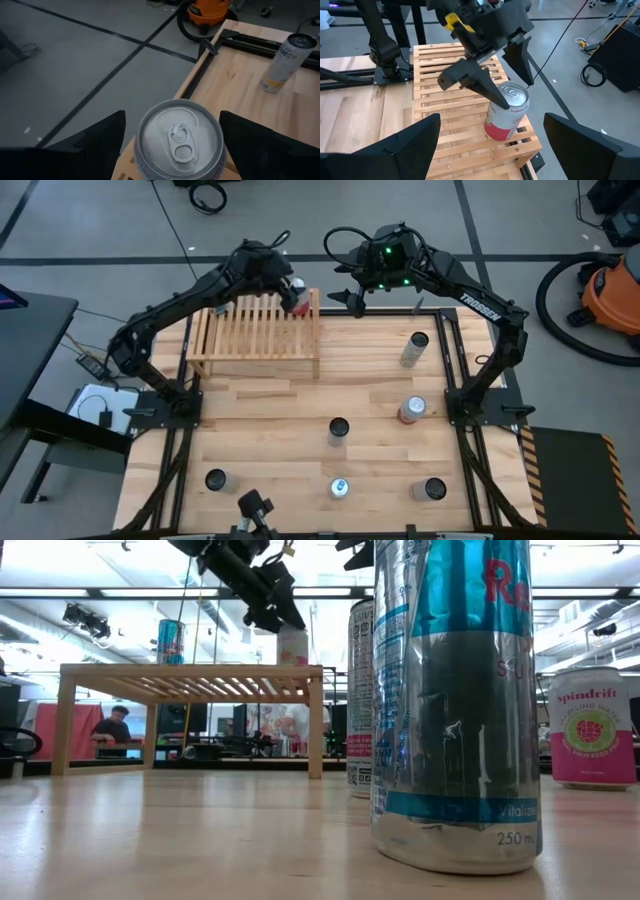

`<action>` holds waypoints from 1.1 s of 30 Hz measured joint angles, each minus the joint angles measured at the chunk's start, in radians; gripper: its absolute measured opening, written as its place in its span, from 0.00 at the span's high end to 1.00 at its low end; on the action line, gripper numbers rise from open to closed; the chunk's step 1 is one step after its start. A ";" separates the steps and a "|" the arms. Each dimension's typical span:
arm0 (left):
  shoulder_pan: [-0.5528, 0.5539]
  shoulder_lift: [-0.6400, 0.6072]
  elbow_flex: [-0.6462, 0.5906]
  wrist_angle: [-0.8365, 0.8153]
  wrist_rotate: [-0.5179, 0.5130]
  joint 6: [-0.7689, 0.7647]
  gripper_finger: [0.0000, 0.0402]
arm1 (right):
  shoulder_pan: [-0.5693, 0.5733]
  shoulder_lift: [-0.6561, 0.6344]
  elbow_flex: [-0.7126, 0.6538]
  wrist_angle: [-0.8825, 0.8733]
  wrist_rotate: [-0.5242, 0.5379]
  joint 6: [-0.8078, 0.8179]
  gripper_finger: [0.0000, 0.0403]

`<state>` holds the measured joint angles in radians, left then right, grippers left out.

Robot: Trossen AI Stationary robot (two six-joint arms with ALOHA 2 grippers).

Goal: Place canned beverage on shelf
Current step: Put the left pink and white soda can on the shelf aligned with the blue soda can

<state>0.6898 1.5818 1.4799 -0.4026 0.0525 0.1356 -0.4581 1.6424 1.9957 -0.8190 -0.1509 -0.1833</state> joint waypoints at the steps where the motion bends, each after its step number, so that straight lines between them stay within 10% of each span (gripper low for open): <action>1: 0.002 0.003 0.000 0.001 0.002 -0.001 0.18 | 0.000 0.000 0.000 0.000 0.000 0.000 0.09; 33: 0.002 0.037 0.002 -0.016 0.011 0.009 0.26 | 0.000 0.000 0.000 -0.012 -0.003 0.000 0.09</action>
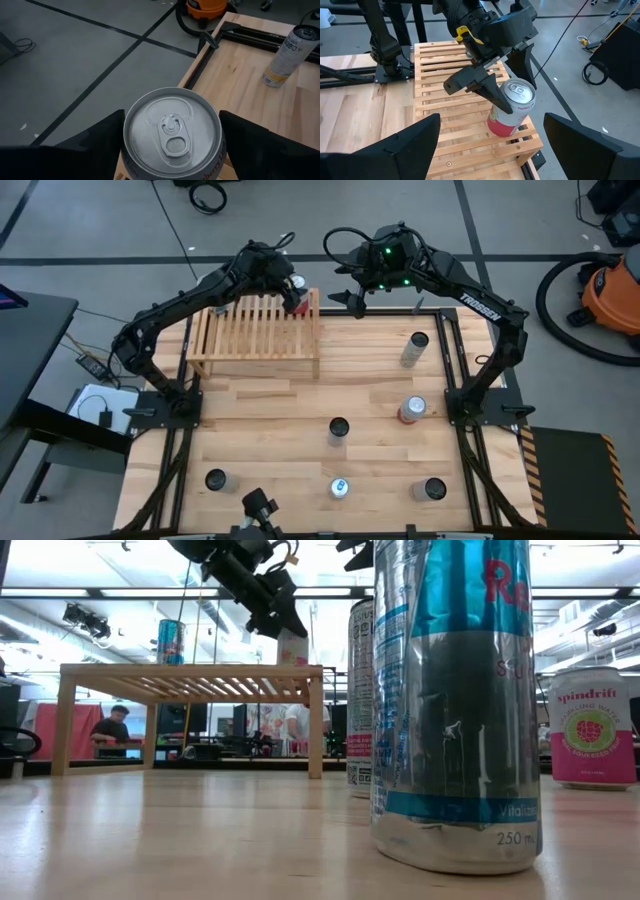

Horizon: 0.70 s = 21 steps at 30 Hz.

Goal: Place canned beverage on shelf
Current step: Put the left pink and white soda can on the shelf aligned with the blue soda can

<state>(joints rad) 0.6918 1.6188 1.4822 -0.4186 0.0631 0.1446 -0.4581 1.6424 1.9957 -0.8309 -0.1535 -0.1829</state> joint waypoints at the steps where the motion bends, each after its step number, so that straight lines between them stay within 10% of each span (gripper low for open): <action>1: 0.000 -0.002 0.000 -0.002 0.000 0.000 0.26 | 0.000 0.000 0.000 0.000 0.000 0.000 0.09; 21: -0.016 -0.130 -0.003 -0.249 -0.155 -0.015 0.27 | 0.000 0.000 0.000 -0.005 -0.001 0.001 0.09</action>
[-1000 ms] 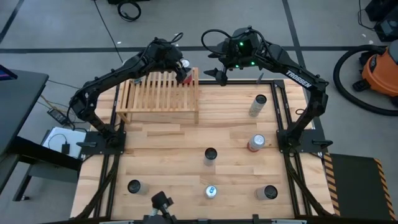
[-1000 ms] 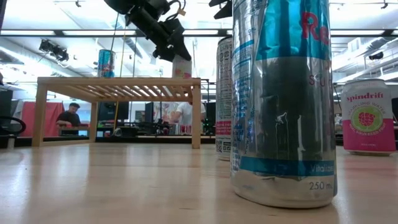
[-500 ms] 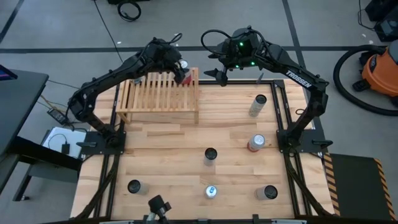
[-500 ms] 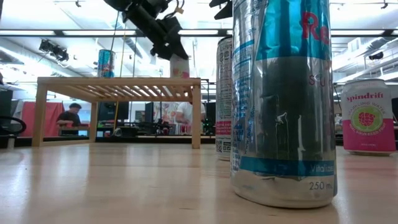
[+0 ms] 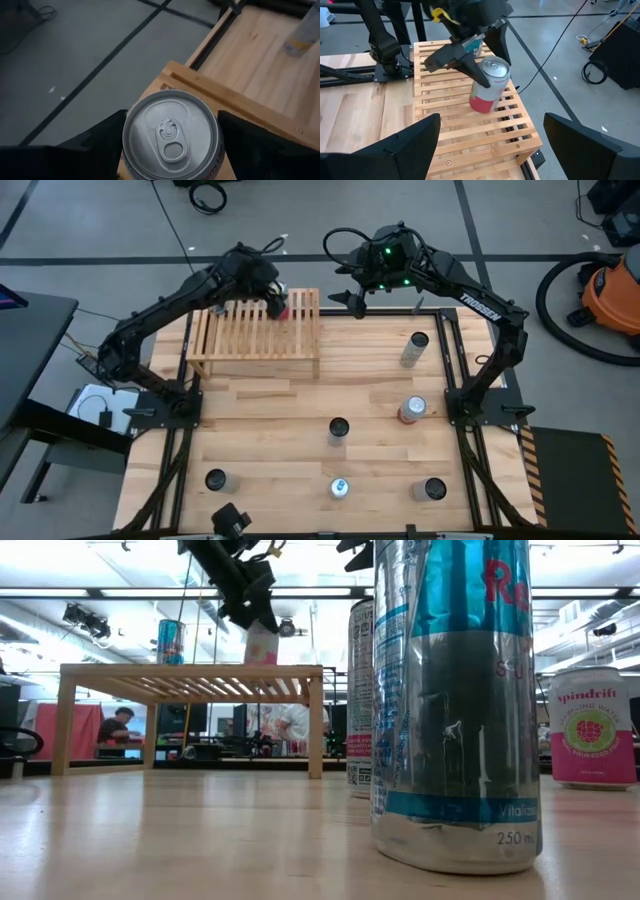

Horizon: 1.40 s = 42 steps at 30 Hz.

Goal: Place canned beverage on shelf
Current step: Put the left pink and white soda can on the shelf aligned with the blue soda can

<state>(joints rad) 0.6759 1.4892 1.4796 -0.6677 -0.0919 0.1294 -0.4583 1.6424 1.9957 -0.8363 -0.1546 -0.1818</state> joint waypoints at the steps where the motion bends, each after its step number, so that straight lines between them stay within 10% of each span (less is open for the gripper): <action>1: -0.005 -0.001 0.000 -0.001 -0.009 0.010 0.27 | 0.000 0.000 0.000 -0.006 0.000 0.001 0.09; 28: 0.020 -0.180 -0.002 -0.105 -0.143 -0.009 0.27 | 0.000 0.000 0.000 -0.041 -0.004 0.001 0.09; 42: 0.056 -0.330 -0.309 0.169 -0.224 -0.039 0.27 | 0.001 0.000 0.000 -0.025 -0.004 0.003 0.09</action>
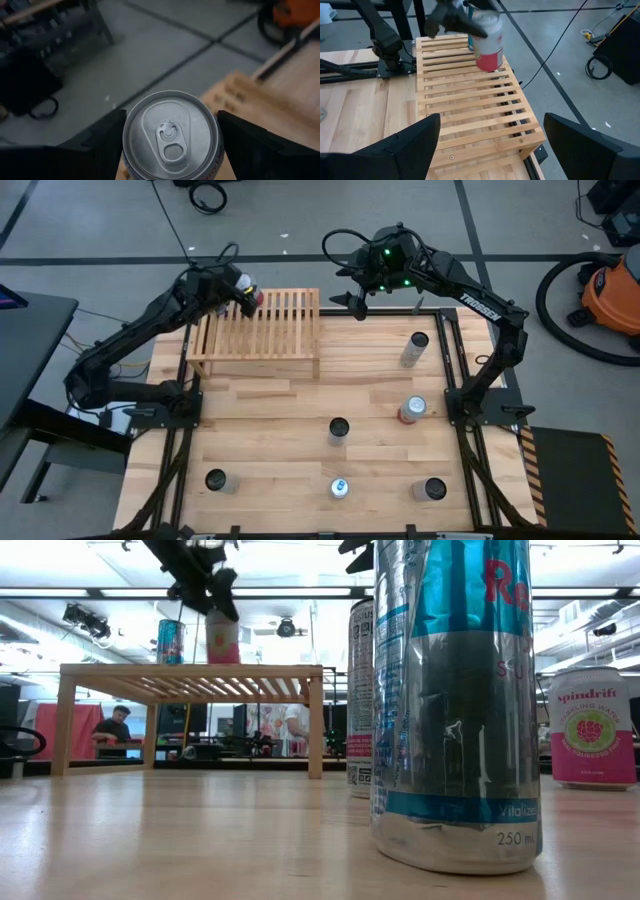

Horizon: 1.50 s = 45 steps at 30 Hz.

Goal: Place canned beverage on shelf
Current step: Put the left pink and white soda can on the shelf aligned with the blue soda can

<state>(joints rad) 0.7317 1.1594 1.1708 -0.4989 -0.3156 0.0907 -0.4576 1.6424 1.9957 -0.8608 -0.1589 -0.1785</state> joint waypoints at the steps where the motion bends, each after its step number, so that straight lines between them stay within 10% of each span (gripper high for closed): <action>1: 0.003 0.005 -0.004 -0.021 0.000 0.000 0.27 | 0.000 0.000 0.000 0.000 0.000 0.000 0.09; 45: 0.021 0.020 -0.001 -0.069 0.111 0.021 0.22 | 0.000 0.000 0.000 -0.001 0.000 0.003 0.09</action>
<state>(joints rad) 0.7525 1.1790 1.1698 -0.5683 -0.2045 0.1115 -0.4572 1.6424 1.9957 -0.8616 -0.1593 -0.1757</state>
